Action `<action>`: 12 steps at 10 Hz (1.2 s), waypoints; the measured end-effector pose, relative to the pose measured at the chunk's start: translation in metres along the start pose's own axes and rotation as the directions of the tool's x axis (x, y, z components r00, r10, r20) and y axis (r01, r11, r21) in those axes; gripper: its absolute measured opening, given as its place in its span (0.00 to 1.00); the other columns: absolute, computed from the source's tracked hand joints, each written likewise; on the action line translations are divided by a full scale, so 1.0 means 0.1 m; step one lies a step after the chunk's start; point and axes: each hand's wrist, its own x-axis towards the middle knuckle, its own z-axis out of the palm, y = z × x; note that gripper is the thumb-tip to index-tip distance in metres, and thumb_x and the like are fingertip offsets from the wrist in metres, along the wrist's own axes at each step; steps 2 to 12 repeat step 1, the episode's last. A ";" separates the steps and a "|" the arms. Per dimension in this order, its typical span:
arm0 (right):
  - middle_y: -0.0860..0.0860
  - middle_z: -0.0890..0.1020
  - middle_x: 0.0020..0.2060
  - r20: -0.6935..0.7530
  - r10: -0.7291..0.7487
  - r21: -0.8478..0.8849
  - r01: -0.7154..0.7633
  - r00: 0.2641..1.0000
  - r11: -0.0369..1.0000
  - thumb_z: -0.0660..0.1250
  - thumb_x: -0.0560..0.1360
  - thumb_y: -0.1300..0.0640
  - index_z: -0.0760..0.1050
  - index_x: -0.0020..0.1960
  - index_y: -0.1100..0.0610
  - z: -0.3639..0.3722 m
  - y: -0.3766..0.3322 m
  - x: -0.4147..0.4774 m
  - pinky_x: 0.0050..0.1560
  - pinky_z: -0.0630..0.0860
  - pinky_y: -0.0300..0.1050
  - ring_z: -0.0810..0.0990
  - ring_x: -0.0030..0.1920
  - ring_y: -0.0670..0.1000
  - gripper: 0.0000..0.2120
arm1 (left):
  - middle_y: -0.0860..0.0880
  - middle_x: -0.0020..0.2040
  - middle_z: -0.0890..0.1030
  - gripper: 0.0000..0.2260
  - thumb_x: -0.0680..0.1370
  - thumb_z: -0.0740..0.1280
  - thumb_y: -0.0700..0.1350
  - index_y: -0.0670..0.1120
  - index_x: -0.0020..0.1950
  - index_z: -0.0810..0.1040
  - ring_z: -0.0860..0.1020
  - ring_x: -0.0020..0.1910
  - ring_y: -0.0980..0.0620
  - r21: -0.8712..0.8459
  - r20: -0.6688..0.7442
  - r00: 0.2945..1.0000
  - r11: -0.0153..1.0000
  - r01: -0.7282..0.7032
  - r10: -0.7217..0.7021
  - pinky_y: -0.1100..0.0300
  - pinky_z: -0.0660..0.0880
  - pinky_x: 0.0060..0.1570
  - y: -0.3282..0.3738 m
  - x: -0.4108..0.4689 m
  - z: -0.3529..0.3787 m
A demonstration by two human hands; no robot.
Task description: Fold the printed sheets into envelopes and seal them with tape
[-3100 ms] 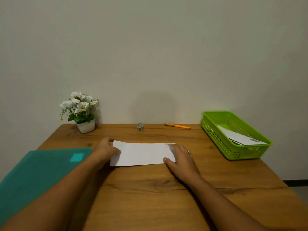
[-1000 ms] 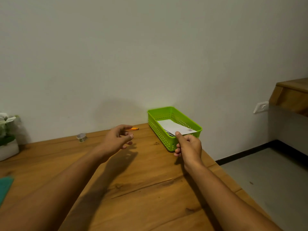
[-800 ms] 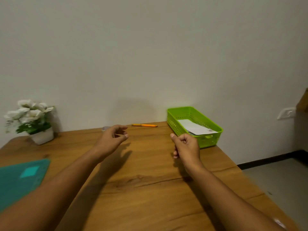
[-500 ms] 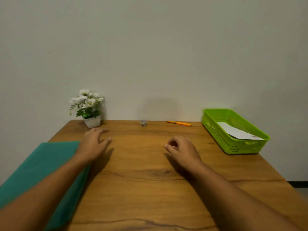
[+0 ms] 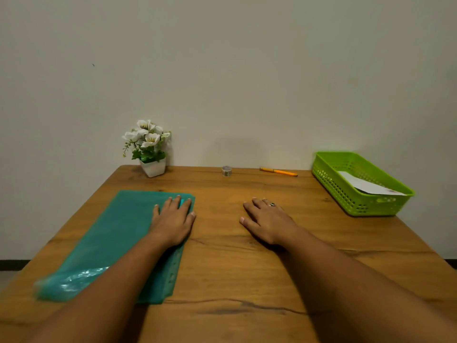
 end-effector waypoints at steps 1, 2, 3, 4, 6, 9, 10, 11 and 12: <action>0.53 0.54 0.84 0.005 0.008 -0.011 -0.008 1.000 1.000 0.48 0.84 0.32 0.52 0.84 0.46 -0.08 -0.03 -0.08 0.80 0.57 0.58 0.53 0.83 0.59 0.34 | 0.46 0.84 0.52 0.27 0.86 0.48 0.59 0.53 0.83 0.54 0.49 0.82 0.45 -0.006 0.001 1.000 1.000 -0.001 0.001 0.37 0.46 0.79 0.13 0.01 0.01; 0.53 0.54 0.84 0.005 0.008 -0.011 -0.008 1.000 1.000 0.48 0.84 0.32 0.52 0.84 0.46 -0.08 -0.03 -0.08 0.80 0.57 0.58 0.53 0.83 0.59 0.34 | 0.46 0.84 0.52 0.27 0.86 0.48 0.59 0.53 0.83 0.54 0.49 0.82 0.45 -0.006 0.001 1.000 1.000 -0.001 0.001 0.37 0.46 0.79 0.13 0.01 0.01; 0.53 0.54 0.84 0.005 0.008 -0.011 -0.008 1.000 1.000 0.48 0.84 0.32 0.52 0.84 0.46 -0.08 -0.03 -0.08 0.80 0.57 0.58 0.53 0.83 0.59 0.34 | 0.46 0.84 0.52 0.27 0.86 0.48 0.59 0.53 0.83 0.54 0.49 0.82 0.45 -0.006 0.001 1.000 1.000 -0.001 0.001 0.37 0.46 0.79 0.13 0.01 0.01; 0.53 0.54 0.84 0.005 0.008 -0.011 -0.008 1.000 1.000 0.48 0.84 0.32 0.52 0.84 0.46 -0.08 -0.03 -0.08 0.80 0.57 0.58 0.53 0.83 0.59 0.34 | 0.46 0.84 0.52 0.27 0.86 0.48 0.59 0.53 0.83 0.54 0.49 0.82 0.45 -0.006 0.001 1.000 1.000 -0.001 0.001 0.37 0.46 0.79 0.13 0.01 0.01; 0.53 0.54 0.84 0.005 0.008 -0.011 -0.008 1.000 1.000 0.48 0.84 0.32 0.52 0.84 0.46 -0.08 -0.03 -0.08 0.80 0.57 0.58 0.53 0.83 0.59 0.34 | 0.46 0.84 0.52 0.27 0.86 0.48 0.59 0.53 0.83 0.54 0.49 0.82 0.45 -0.006 0.001 1.000 1.000 -0.001 0.001 0.37 0.46 0.79 0.13 0.01 0.01; 0.53 0.54 0.84 0.005 0.008 -0.011 -0.008 1.000 1.000 0.48 0.84 0.32 0.52 0.84 0.46 -0.08 -0.03 -0.08 0.80 0.57 0.58 0.53 0.83 0.59 0.34 | 0.46 0.84 0.52 0.27 0.86 0.48 0.59 0.53 0.83 0.54 0.49 0.82 0.45 -0.006 0.001 1.000 1.000 -0.001 0.001 0.37 0.46 0.79 0.13 0.01 0.01; 0.53 0.54 0.84 0.005 0.008 -0.011 -0.008 1.000 1.000 0.48 0.84 0.32 0.52 0.84 0.46 -0.08 -0.03 -0.08 0.80 0.57 0.58 0.53 0.83 0.59 0.34 | 0.46 0.84 0.52 0.27 0.86 0.48 0.59 0.53 0.83 0.54 0.49 0.82 0.45 -0.006 0.001 1.000 1.000 -0.001 0.001 0.37 0.46 0.79 0.13 0.01 0.01; 0.53 0.54 0.84 0.005 0.008 -0.011 -0.008 1.000 1.000 0.48 0.84 0.32 0.52 0.84 0.46 -0.08 -0.03 -0.08 0.80 0.57 0.58 0.53 0.83 0.59 0.34 | 0.46 0.84 0.52 0.27 0.86 0.48 0.59 0.53 0.83 0.54 0.49 0.82 0.45 -0.006 0.001 1.000 1.000 -0.001 0.001 0.37 0.46 0.79 0.13 0.01 0.01; 0.53 0.54 0.84 0.005 0.008 -0.011 -0.008 1.000 1.000 0.48 0.84 0.32 0.52 0.84 0.46 -0.08 -0.03 -0.08 0.80 0.57 0.58 0.53 0.83 0.59 0.34 | 0.46 0.84 0.52 0.27 0.86 0.48 0.59 0.53 0.83 0.54 0.49 0.82 0.45 -0.006 0.001 1.000 1.000 -0.001 0.001 0.37 0.46 0.79 0.13 0.01 0.01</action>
